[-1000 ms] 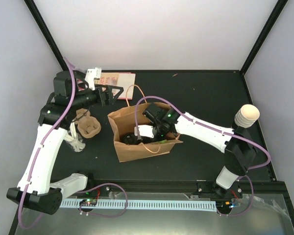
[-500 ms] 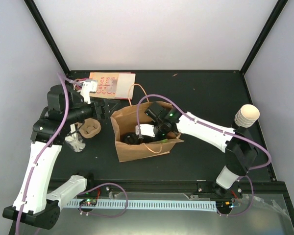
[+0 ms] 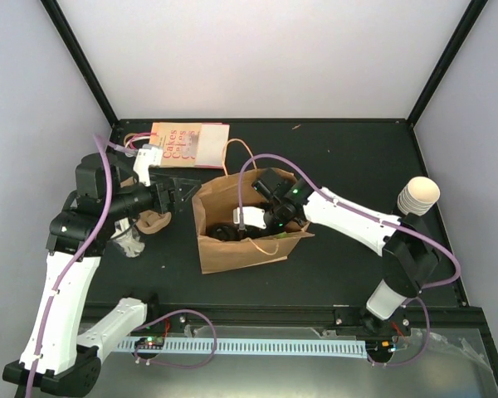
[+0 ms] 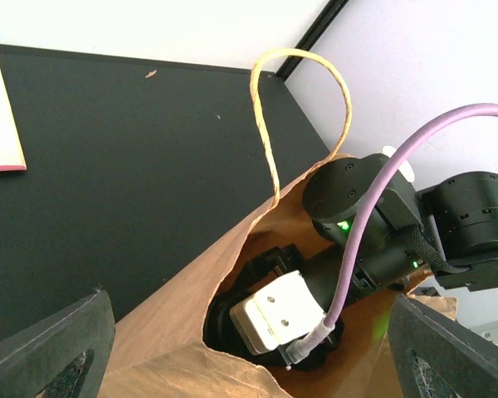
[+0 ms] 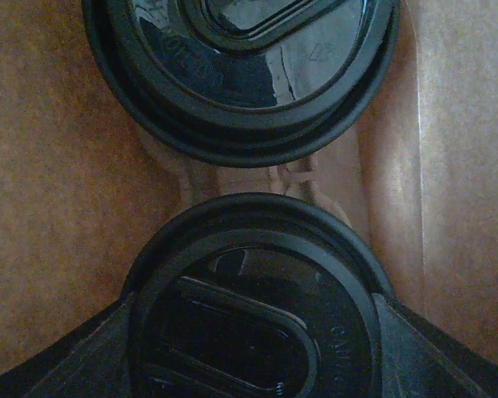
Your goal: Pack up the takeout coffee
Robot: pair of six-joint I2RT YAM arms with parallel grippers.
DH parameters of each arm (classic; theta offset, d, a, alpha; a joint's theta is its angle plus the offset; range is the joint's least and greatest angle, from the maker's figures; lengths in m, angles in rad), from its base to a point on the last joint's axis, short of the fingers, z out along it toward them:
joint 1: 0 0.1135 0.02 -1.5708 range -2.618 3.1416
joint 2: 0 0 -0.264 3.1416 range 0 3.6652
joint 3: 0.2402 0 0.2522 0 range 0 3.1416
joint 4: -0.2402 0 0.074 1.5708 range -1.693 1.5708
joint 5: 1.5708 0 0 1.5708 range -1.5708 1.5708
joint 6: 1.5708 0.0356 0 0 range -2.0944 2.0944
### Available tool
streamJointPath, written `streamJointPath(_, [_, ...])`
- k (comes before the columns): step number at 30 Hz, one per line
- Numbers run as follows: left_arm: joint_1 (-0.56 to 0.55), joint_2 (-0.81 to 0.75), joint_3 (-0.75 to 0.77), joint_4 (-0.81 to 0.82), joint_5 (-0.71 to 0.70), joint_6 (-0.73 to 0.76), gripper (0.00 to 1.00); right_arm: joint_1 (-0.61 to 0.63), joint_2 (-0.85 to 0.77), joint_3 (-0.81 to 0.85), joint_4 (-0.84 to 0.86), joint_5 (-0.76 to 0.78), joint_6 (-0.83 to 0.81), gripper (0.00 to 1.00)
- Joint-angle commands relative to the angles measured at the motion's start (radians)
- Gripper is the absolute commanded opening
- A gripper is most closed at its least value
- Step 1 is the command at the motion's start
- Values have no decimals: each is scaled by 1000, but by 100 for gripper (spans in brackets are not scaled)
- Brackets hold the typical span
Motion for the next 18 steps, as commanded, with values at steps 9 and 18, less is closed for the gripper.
streamJointPath(9, [-43, 9, 26, -202, 14, 23, 92, 4, 45, -177, -1, 10, 5, 45])
streamJointPath(18, [-113, 2, 71, -420, -166, 9, 93, 57, 104, -120, -26, 48, 78, 46])
